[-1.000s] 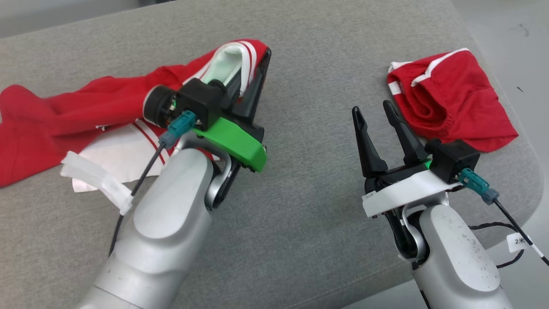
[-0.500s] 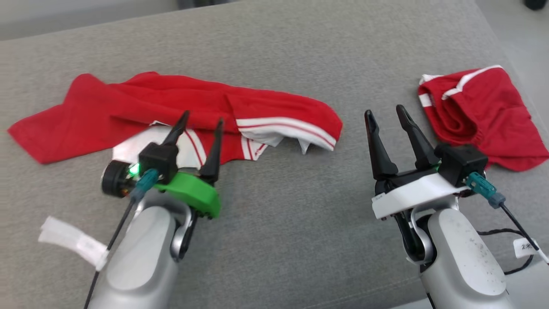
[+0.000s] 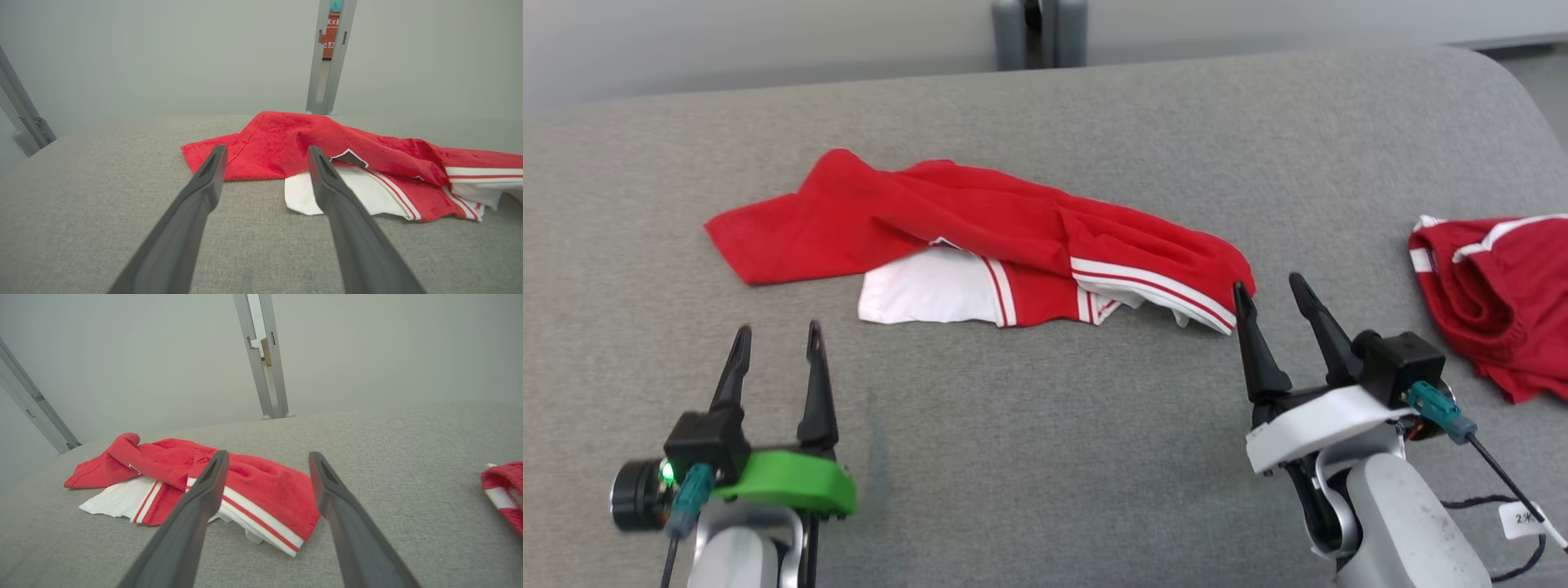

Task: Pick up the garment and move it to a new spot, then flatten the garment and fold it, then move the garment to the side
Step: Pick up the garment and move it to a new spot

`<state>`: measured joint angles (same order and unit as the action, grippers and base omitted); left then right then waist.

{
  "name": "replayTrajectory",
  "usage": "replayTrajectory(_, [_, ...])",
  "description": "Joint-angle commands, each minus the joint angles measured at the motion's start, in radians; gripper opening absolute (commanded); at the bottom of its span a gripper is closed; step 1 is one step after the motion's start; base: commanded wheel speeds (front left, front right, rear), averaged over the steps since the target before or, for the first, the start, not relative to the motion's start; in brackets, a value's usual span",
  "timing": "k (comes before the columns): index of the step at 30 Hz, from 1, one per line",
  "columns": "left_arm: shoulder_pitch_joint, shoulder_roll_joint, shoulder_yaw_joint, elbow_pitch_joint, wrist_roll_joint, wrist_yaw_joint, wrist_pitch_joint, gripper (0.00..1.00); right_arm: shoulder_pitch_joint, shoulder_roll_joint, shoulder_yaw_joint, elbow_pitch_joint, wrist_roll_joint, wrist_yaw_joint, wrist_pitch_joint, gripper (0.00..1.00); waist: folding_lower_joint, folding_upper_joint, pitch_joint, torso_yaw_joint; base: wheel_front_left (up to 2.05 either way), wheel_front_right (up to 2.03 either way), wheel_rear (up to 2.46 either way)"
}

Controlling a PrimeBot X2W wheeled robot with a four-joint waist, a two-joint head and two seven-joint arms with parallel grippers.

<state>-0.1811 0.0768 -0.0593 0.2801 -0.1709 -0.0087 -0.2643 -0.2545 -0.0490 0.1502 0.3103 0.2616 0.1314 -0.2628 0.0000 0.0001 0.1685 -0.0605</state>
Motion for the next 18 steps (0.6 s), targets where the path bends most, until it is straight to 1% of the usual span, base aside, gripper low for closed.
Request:
replayTrajectory(1, [0.04,-0.002,0.017,-0.012,0.011,-0.002,0.001,1.0,0.024,-0.003,-0.006,0.005,0.001,-0.002,-0.003,1.0,0.0,-0.0001,-0.056,0.053,0.0,0.0,0.0])
replayTrajectory(4, [0.091,-0.016,0.04,-0.025,0.026,-0.008,0.001,1.0,0.041,-0.003,-0.011,0.014,-0.009,-0.002,-0.003,1.0,0.0,-0.0001,-0.066,0.062,0.0,0.0,0.0])
replayTrajectory(8, [0.13,-0.021,0.051,-0.024,0.026,-0.019,0.001,1.0,0.057,-0.003,-0.014,0.036,-0.024,-0.002,-0.003,1.0,0.0,-0.0001,-0.069,0.069,0.0,0.0,0.0])
replayTrajectory(13, [0.134,-0.025,0.035,-0.02,0.025,-0.033,0.001,1.0,0.055,-0.003,-0.03,0.086,-0.067,-0.002,-0.003,1.0,0.0,-0.0001,-0.059,0.083,0.0,0.0,0.0])
replayTrajectory(18, [0.104,-0.025,0.001,-0.019,-0.006,-0.032,0.001,1.0,0.024,-0.003,-0.068,0.174,-0.139,-0.002,-0.003,1.0,0.0,-0.0001,-0.034,0.107,0.0,0.0,0.0])
